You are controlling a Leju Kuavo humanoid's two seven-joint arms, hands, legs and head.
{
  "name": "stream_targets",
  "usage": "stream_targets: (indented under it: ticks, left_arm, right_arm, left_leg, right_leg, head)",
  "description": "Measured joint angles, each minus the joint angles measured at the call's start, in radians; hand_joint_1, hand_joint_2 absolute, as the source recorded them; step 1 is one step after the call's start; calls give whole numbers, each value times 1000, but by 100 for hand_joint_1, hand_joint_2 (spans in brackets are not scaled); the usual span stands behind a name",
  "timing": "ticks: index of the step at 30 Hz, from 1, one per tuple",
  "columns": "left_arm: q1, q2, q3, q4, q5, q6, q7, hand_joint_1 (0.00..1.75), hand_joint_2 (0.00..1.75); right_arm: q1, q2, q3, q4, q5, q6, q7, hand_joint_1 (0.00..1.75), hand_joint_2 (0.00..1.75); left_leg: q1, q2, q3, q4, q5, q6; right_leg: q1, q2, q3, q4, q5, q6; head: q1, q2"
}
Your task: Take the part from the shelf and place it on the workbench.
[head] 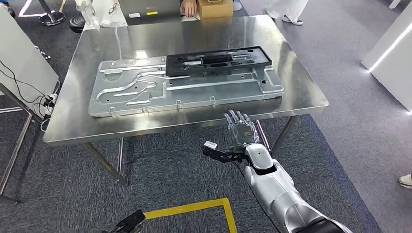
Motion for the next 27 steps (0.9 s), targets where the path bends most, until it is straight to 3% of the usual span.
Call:
stream_targets:
  ticks: [1, 2, 3, 4, 5, 6, 7, 9, 10, 11, 13, 14, 16, 18, 19, 20, 21, 23, 25, 27]
  left_arm:
    - [1, 0, 0, 0, 0, 1, 0, 0, 0]
    - [2, 0, 0, 0, 1, 3, 0, 0, 0]
    - [4, 1, 0, 0, 1, 6, 0, 0, 0]
    - [6, 1, 0, 0, 2, 8, 0, 0, 0]
    - [9, 1, 0, 0, 4, 10, 0, 0, 0]
    - [12, 1, 0, 0, 7, 13, -1, 0, 0]
    - [14, 1, 0, 0, 9, 16, -1, 0, 0]
    - [20, 1, 0, 0, 13, 23, -4, 0, 0]
    - [22, 2, 0, 0, 14, 25, -5, 0, 0]
    - [24, 3, 0, 0, 14, 27, -6, 0, 0]
    - [28, 5, 0, 1, 15, 30, -8, 0, 0]
    - [31, 6, 0, 1, 16, 32, -9, 0, 0]
    - [40, 7, 0, 2, 15, 38, -12, 0, 0]
    - [47, 8, 0, 2, 13, 42, -18, 0, 0]
    - [49, 9, 0, 2, 12, 44, -20, 0, 0]
    - [52, 10, 0, 3, 12, 44, -22, 0, 0]
    - [54, 11, 0, 3, 12, 45, -23, 0, 0]
    - [55, 14, 0, 3, 12, 45, -24, 0, 0]
    - [51, 16, 0, 3, 12, 45, -26, 0, 0]
    - [49, 18, 0, 3, 12, 47, -29, 0, 0]
  right_arm:
    - [7, 0, 0, 3, -3, -3, -2, 0, 175]
    - [15, -1, 0, 5, -7, -6, -5, 0, 131]
    - [24, -1, 0, 7, -13, -9, -9, 0, 87]
    - [34, -2, 0, 10, -19, -13, -13, 0, 44]
    - [47, -3, 0, 12, -26, -17, -18, 0, 0]
    - [60, -4, -1, 15, -35, -23, -23, 0, 0]
    - [74, -4, -2, 17, -44, -31, -29, 0, 0]
    - [100, -5, -6, 20, -60, -50, -40, 0, 0]
    - [111, -5, -8, 21, -64, -60, -44, 0, 0]
    - [120, -5, -10, 23, -68, -66, -46, 0, 0]
    - [135, -7, -15, 27, -75, -70, -49, 0, 0]
    - [143, -8, -19, 30, -82, -68, -50, 0, 0]
    - [161, -10, -29, 37, -102, -62, -57, 0, 0]
    - [187, -14, -43, 52, -126, -57, -71, 0, 0]
    - [202, -18, -50, 63, -135, -57, -79, 0, 0]
    - [216, -23, -56, 75, -142, -57, -85, 0, 0]
    - [228, -27, -60, 86, -147, -58, -89, 0, 0]
    - [240, -31, -68, 101, -151, -58, -93, 0, 0]
    - [241, -34, -74, 111, -155, -54, -94, 0, 0]
    - [246, -38, -85, 124, -187, -31, -103, 0, 0]
  left_leg:
    - [0, 3, -14, 0, 13, 5]
    - [-1, 4, -31, 1, 26, 8]
    - [-2, 5, -48, 2, 38, 8]
    - [-3, 6, -65, 3, 50, 7]
    - [-4, 6, -81, 5, 61, 5]
    - [-4, 6, -96, 6, 71, 3]
    - [-5, 6, -109, 9, 80, 0]
    - [-7, 6, -127, 17, 96, -9]
    - [-7, 7, -130, 19, 103, -14]
    - [-6, 7, -132, 18, 111, -21]
    - [-1, 7, -136, 14, 124, -34]
    - [1, 6, -145, 22, 112, -39]
    - [4, 3, -176, 87, 37, -45]
    - [4, 3, -213, 216, -48, -49]
    - [4, 2, -223, 274, -63, -50]
    - [4, 2, -220, 306, -56, -50]
    - [4, 2, -201, 304, -34, -48]
    - [3, 1, -105, 191, 0, -40]
    - [-2, 0, -7, 52, -13, -31]
    - [-7, 0, 22, -1, -30, -24]
  right_leg:
    - [-2, 0, -17, 55, -57, 4]
    - [-3, 0, -34, 123, -107, 7]
    - [-4, 0, -45, 188, -136, 10]
    - [-6, -1, -46, 234, -140, 12]
    - [-7, -1, -32, 249, -122, 13]
    - [-8, -1, -2, 231, -95, 12]
    - [-8, -1, 48, 179, -75, 9]
    - [-5, -2, 166, 32, -88, 1]
    - [-2, -2, 206, -25, -104, -3]
    - [2, -1, 224, -55, -116, -7]
    - [4, -1, 216, -67, -104, -18]
    - [3, -2, 207, -71, -93, -27]
    - [0, -3, 182, -78, -68, -42]
    - [3, -2, 155, -77, -46, -47]
    - [4, -3, 143, -77, -37, -47]
    - [6, -4, 130, -76, -28, -46]
    - [7, -4, 119, -75, -20, -44]
    - [7, -3, 99, -70, -5, -40]
    - [10, 0, 86, -63, 6, -32]
    - [11, 0, 82, -62, 16, -19]
  head:
    - [0, 0]
    - [0, 0]
    - [0, 0]
    - [0, 0]
    - [0, 0]
    - [0, 0]
    - [0, 0]
    - [-1, 0]
    - [-1, 0]
    - [-2, 0]
    - [-1, 0]
    - [-1, 0]
    - [-2, 0]
    - [-2, 0]
    - [-2, 0]
    - [-2, 0]
    - [-2, 0]
    - [-2, 0]
    - [-2, 0]
    - [-2, 0]
